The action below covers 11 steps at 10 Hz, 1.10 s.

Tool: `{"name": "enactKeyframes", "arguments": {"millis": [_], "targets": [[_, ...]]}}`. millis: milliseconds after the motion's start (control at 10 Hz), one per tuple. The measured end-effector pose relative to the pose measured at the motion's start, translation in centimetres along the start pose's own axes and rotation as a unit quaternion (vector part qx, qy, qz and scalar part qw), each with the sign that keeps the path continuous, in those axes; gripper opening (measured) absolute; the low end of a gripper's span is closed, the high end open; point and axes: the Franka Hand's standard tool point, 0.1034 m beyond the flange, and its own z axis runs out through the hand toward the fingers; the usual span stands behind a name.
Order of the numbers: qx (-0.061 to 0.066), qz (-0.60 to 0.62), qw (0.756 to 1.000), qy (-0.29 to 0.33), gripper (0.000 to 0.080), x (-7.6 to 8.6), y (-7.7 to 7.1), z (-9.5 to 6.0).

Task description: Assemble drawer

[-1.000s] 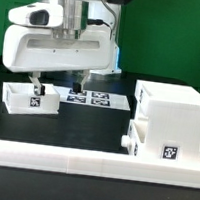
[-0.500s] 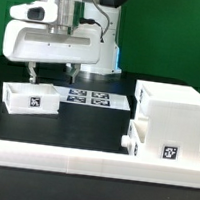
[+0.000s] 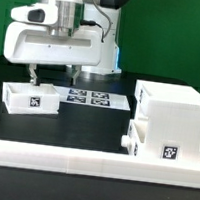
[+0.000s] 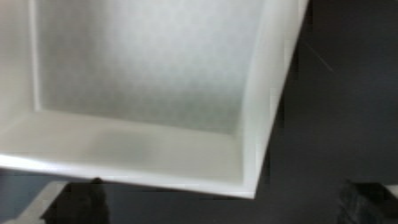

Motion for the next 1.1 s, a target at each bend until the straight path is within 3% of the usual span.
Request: {"name": "enactKeyframes", "arguments": {"millis": [300, 500, 800, 1000, 1100], "targets": [[0.0, 0.008, 1.0, 0.002, 0.0649, -3.1, -1.9, 2.4], [-0.002, 0.012, 1.0, 0.004, 0.0649, -3.8, -2.0, 3.7], [-0.004, 0.011, 1.0, 0.007, 0.0649, -4.1, -1.9, 4.2], [-0.004, 0.011, 1.0, 0.007, 0.0397, -4.1, -1.9, 4.2], [-0.004, 0.011, 1.0, 0.007, 0.0397, -4.1, -1.9, 4.2]]}}
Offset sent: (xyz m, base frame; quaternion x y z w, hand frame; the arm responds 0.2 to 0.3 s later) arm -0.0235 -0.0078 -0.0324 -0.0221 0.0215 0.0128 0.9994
